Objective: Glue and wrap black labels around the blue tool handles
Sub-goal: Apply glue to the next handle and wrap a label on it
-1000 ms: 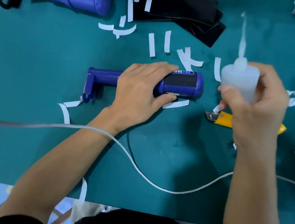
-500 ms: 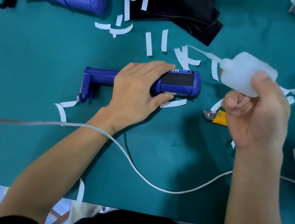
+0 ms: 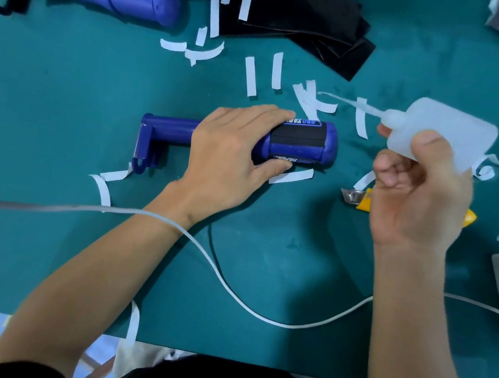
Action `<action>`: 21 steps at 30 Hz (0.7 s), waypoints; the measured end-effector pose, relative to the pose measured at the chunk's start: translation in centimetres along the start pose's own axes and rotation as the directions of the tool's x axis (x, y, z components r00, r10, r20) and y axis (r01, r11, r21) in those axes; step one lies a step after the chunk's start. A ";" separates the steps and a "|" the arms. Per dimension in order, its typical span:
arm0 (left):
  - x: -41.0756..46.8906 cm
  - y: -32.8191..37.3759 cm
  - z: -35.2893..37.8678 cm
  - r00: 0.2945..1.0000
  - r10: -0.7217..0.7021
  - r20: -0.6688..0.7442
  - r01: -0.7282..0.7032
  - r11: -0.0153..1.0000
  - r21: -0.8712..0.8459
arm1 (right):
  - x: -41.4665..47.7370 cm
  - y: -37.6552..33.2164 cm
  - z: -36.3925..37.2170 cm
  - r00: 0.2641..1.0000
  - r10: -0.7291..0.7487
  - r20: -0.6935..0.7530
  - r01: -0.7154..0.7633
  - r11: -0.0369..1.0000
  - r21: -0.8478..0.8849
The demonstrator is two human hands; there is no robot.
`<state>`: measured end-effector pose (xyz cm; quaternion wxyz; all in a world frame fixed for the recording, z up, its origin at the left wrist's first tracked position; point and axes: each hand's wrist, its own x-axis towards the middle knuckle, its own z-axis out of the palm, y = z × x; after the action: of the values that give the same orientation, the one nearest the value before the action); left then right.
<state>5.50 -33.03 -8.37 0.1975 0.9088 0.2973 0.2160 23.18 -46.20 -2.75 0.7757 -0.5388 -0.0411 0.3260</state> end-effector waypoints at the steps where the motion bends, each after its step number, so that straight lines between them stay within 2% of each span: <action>1: 0.0 0.0 0.0 1.000 0.000 0.000 0.000 1.000 0.000 | 0.0 0.1 0.2 1.000 -0.022 0.006 0.022 0.999 -0.034; 3: 0.0 0.0 0.0 1.000 0.001 0.000 -0.001 1.000 0.000 | 0.1 0.3 0.3 0.999 -0.024 -0.023 0.023 0.999 -0.048; 7: 0.1 0.0 -0.1 1.000 -0.003 0.003 0.003 1.000 -0.004 | 0.3 0.2 0.1 0.997 0.038 -0.070 -0.035 0.998 0.047; 10: 0.1 -0.1 -0.1 1.000 -0.017 0.012 0.017 1.000 -0.006 | -0.1 0.2 0.7 1.000 0.014 -0.027 -0.014 1.000 -0.014; 11: 0.1 -0.1 -0.1 1.000 -0.015 0.014 0.015 1.000 -0.008 | -0.4 0.2 0.9 0.999 -0.038 -0.006 0.037 0.995 -0.090; 13: 0.1 -0.1 -0.1 1.000 -0.005 0.015 0.005 1.000 -0.017 | -1.0 0.3 1.3 0.973 -0.213 0.088 0.229 0.931 -0.283; 15: 0.1 -0.1 -0.1 1.000 0.002 0.011 -0.002 1.000 -0.017 | -1.4 0.4 1.4 0.901 -0.388 0.197 0.434 0.817 -0.380; 17: 0.1 -0.2 -0.1 1.000 -0.001 0.007 0.001 1.000 -0.013 | -1.9 0.7 1.2 0.814 -0.536 0.224 0.578 0.706 -0.408; 19: 0.1 -0.3 0.0 1.000 0.001 0.002 -0.001 1.000 -0.012 | -2.7 1.4 1.4 0.774 -0.586 0.238 0.622 0.634 -0.460; 21: 0.0 -0.4 0.2 1.000 0.005 -0.011 -0.005 1.000 -0.006 | -3.4 1.9 1.8 0.808 -0.535 0.246 0.579 0.644 -0.501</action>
<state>5.47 -32.77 -8.70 0.1979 0.9078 0.2956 0.2222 18.87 -46.22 -2.62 0.6455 -0.6875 -0.3263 0.0651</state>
